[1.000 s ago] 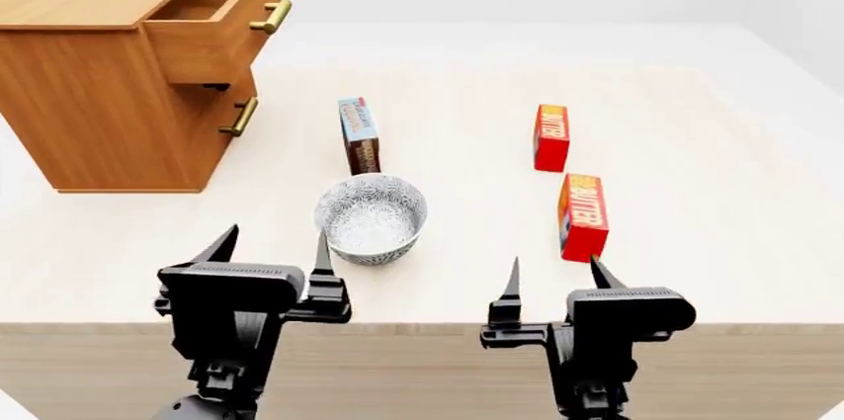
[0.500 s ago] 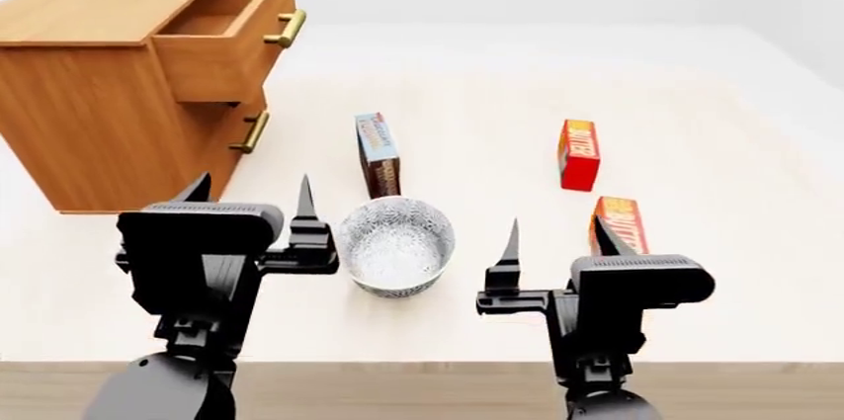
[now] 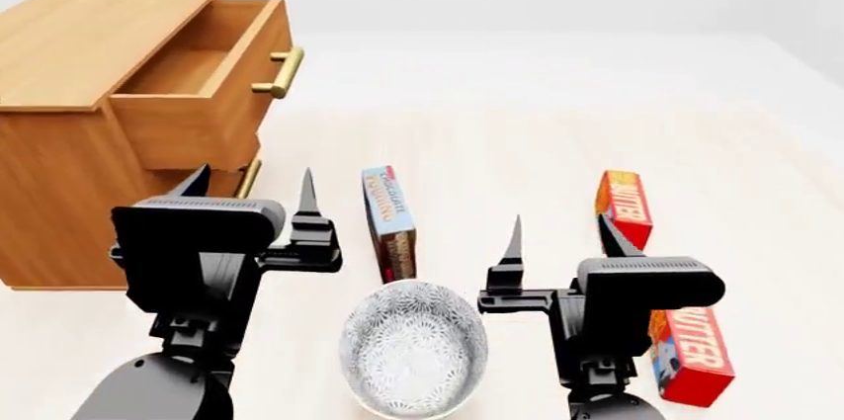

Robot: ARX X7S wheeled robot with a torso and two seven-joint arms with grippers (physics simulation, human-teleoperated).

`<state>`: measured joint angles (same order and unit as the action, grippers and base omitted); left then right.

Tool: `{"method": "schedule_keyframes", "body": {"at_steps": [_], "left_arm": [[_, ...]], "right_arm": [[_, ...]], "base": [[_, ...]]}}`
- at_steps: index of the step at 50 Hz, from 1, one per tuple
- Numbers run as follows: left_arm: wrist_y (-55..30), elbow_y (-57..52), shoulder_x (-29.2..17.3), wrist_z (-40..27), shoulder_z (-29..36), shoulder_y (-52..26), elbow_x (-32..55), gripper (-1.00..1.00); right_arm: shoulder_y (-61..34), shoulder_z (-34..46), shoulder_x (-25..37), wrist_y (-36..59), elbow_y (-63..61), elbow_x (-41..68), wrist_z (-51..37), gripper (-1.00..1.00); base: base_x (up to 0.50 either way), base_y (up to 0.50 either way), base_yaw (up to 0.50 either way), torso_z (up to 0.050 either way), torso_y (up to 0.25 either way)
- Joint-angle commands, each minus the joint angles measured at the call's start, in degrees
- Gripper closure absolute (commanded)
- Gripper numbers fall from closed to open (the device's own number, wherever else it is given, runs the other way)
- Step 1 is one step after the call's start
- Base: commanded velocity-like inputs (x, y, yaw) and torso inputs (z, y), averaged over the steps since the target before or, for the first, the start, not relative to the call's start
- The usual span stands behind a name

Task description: Put the butter at the front in the top drawer of the cabinet and close it.

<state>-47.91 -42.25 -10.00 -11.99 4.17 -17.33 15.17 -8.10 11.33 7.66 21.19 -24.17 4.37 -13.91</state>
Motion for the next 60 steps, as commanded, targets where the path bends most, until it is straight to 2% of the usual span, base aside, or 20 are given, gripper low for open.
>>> {"method": "schedule_keyframes", "body": {"at_steps": [1, 17, 34, 45, 60], "left_arm": [[-0.94, -1.28, -0.12, -0.5, 0.09, -0.36, 0.95, -1.0], [-0.13, -2.39, 0.0, -0.36, 0.1, -0.33, 2.68, -1.0], [-2.4, -4.63, -0.25, -0.79, -0.48, -2.87, 5.1, -1.0], [-14.67, -3.63, 1.3, -2.47, -4.85, -18.25, 11.02, -1.0], [-26.02, 7.46, -1.13, -2.27, -7.37, -37.99, 13.8, -1.0]], "right_arm": [[0.08, 0.31, 0.52, -0.12, -0.3, 0.6, -0.65, -1.0], [-0.07, 0.7, 1.07, 0.45, -0.28, 1.08, -1.75, -1.0], [-0.84, 1.63, 1.52, 0.71, 0.32, 1.06, -2.77, -1.0], [-0.65, 1.95, 2.02, 0.5, 0.41, 1.45, -3.09, -1.0], [-0.64, 2.17, 2.5, 0.67, 0.25, 2.18, -3.58, -1.0]], "base": [[0.5, 0.0, 0.0, 0.0, 0.0], [0.44, 0.0, 0.0, 0.0, 0.001], [0.02, 0.0, 0.0, 0.0, 0.0], [0.0, 0.0, 0.0, 0.0, 0.0], [0.0, 0.0, 0.0, 0.0, 0.0]]}}
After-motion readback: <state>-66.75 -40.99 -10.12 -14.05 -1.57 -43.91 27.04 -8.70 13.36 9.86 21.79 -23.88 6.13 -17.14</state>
